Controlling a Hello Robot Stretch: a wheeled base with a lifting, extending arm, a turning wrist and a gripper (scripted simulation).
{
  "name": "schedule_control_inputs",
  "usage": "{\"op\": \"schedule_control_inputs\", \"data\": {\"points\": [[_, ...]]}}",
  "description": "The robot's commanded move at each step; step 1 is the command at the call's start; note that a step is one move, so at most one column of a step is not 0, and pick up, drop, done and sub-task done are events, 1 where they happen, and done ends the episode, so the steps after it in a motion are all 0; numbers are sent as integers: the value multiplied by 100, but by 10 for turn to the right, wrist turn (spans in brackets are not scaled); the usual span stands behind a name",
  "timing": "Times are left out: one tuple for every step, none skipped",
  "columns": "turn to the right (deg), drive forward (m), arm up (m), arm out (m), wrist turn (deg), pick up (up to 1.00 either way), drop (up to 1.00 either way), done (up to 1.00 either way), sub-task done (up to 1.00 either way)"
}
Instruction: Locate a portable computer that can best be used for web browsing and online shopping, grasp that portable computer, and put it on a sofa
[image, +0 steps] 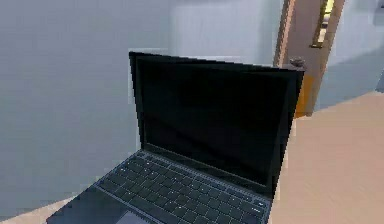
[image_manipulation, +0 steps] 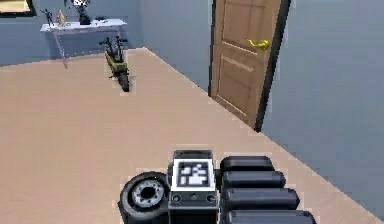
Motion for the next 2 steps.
{"op": "schedule_control_inputs", "data": {"points": [[-450,0,0,0,0,0,0,0,0],[-450,0,0,0,0,0,0,0,0]]}}
